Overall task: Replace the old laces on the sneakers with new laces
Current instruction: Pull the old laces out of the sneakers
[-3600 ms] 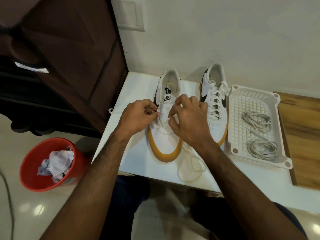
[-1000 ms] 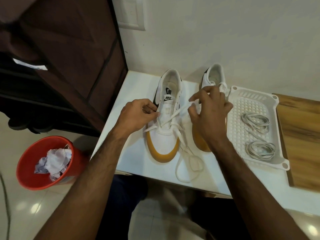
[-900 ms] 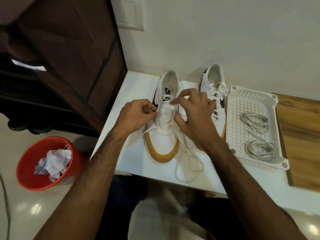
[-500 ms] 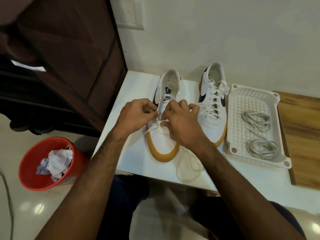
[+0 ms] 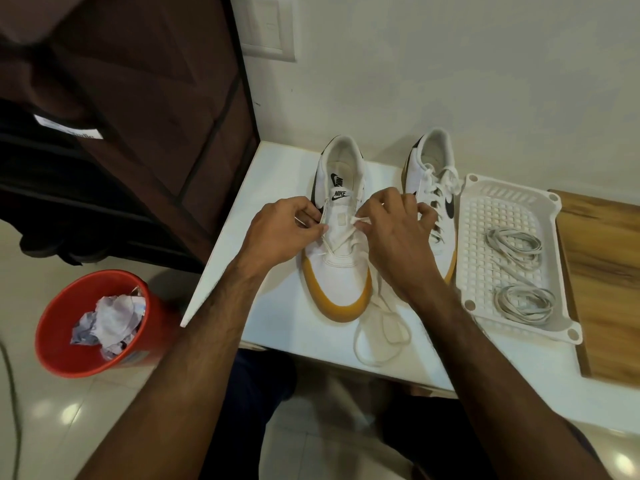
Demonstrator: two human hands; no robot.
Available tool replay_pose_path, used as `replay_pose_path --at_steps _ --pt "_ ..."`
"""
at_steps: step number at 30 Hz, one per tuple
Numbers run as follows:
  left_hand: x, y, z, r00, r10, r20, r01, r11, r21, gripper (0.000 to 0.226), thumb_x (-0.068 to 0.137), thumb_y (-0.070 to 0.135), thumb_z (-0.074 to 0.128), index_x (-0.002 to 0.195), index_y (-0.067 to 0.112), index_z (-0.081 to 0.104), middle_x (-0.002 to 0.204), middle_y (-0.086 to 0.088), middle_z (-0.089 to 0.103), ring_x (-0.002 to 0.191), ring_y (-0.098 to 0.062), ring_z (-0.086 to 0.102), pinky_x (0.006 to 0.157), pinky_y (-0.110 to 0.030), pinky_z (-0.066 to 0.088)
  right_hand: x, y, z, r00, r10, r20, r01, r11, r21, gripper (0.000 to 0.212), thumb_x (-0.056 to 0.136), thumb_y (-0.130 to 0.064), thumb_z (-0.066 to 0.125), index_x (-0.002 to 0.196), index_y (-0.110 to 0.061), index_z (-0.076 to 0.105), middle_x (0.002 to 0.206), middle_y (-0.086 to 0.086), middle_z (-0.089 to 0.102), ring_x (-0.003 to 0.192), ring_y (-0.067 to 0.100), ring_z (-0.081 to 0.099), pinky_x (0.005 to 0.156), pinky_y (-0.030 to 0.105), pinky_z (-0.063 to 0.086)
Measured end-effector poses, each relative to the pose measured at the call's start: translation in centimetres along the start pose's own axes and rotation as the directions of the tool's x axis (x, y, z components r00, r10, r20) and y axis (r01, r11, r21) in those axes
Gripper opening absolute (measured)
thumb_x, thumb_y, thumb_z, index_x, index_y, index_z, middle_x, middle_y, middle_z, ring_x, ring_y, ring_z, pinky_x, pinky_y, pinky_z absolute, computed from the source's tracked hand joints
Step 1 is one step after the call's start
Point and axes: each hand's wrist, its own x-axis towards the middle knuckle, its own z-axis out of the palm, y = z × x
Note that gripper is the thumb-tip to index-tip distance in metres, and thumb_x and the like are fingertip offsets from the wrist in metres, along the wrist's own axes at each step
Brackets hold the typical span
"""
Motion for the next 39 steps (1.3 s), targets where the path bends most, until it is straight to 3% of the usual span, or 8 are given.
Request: replay_pose_path --at_steps 4,9,16,21,25,32,37,39 --pt "-0.2 0.2 0.2 1.000 0.008 -0.010 -0.007 1.000 0.006 0.020 0.086 0.037 0.078 0.099 0.025 0.071 0.085 0.014 0.070 0.080 -0.003 0.065 0.072 -0.019 0.048 -0.2 -0.7 -0.1 0.984 -0.140 0.105 0.133 0.988 0.076 0.039 0.082 -0.019 0.066 0.120 -0.030 0.066 0.127 -0.004 0.052 0.115 0.023 0.039 0.090 0.039 0.018" --pt "-0.2 0.3 0.2 0.999 -0.001 -0.049 0.002 1.000 0.006 0.012 0.085 0.031 0.077 0.081 0.023 0.069 0.077 0.011 0.069 0.073 -0.008 0.064 0.065 -0.016 0.043 -0.2 -1.6 0.5 0.978 -0.119 0.174 0.098 0.987 0.125 0.011 0.089 -0.030 0.071 0.096 -0.036 0.076 0.111 -0.011 0.055 0.110 0.022 0.044 0.080 0.032 0.006" --pt "0.0 -0.4 0.2 0.987 -0.015 -0.160 0.008 0.999 -0.044 0.029 0.084 0.021 0.075 0.061 0.020 0.057 0.067 -0.001 0.069 0.066 -0.013 0.067 0.067 -0.032 0.056 0.8 -2.0 1.0 0.969 -0.091 0.229 0.104 0.994 -0.044 0.014 0.093 -0.030 0.060 0.093 -0.028 0.074 0.106 -0.009 0.055 0.106 0.021 0.043 0.076 0.035 0.010" --pt "-0.4 0.4 0.1 0.991 0.108 -0.075 -0.104 0.993 0.056 0.024 0.093 0.045 0.067 0.087 0.023 0.060 0.087 0.009 0.066 0.078 -0.008 0.063 0.064 -0.019 0.046 0.5 -2.1 2.0 0.973 -0.120 0.195 0.137 0.988 -0.072 0.005 0.081 -0.016 0.076 0.086 -0.015 0.075 0.096 0.001 0.059 0.096 0.031 0.051 0.078 0.043 0.025" --pt "-0.3 0.8 1.2 0.998 0.060 -0.015 -0.057 0.989 0.137 0.042 0.095 0.060 0.054 0.094 0.019 0.061 0.087 0.006 0.066 0.080 -0.012 0.062 0.067 -0.025 0.049 0.7 -1.8 2.1 0.972 -0.134 0.193 0.139 0.990 -0.012 0.007 0.083 -0.019 0.075 0.088 -0.024 0.074 0.099 -0.004 0.056 0.101 0.027 0.046 0.078 0.037 0.016" --pt "-0.2 0.9 1.4 0.996 0.085 0.019 -0.087 0.981 0.173 0.028 0.097 0.041 0.058 0.084 0.017 0.061 0.082 0.003 0.066 0.075 -0.017 0.060 0.063 -0.030 0.044 0.7 -2.1 2.5 0.982 -0.156 0.107 0.172 0.972 -0.159 0.011 0.078 -0.018 0.080 0.074 -0.015 0.070 0.086 0.004 0.055 0.081 0.029 0.050 0.071 0.041 0.024" --pt "-0.1 0.6 1.2 0.994 0.108 0.034 -0.112 0.977 0.181 0.028 0.097 0.038 0.059 0.084 0.013 0.060 0.079 -0.002 0.066 0.073 -0.021 0.061 0.069 -0.038 0.052 0.9 -2.0 2.5 0.987 -0.156 -0.048 0.153 0.986 -0.062 0.029 0.087 -0.015 0.042 0.069 -0.002 0.060 0.083 0.015 0.056 0.062 0.025 0.036 0.056 0.035 0.028" --pt "-0.1 0.4 1.2 0.992 0.127 0.024 -0.130 0.976 0.174 0.029 0.097 0.039 0.059 0.084 0.013 0.060 0.079 -0.001 0.067 0.072 -0.022 0.062 0.070 -0.040 0.056 0.9 -1.4 2.1 0.988 -0.152 -0.035 0.154 0.987 0.054 0.025 0.089 -0.014 0.041 0.080 -0.002 0.061 0.090 0.016 0.055 0.062 0.023 0.039 0.051 0.039 0.040"
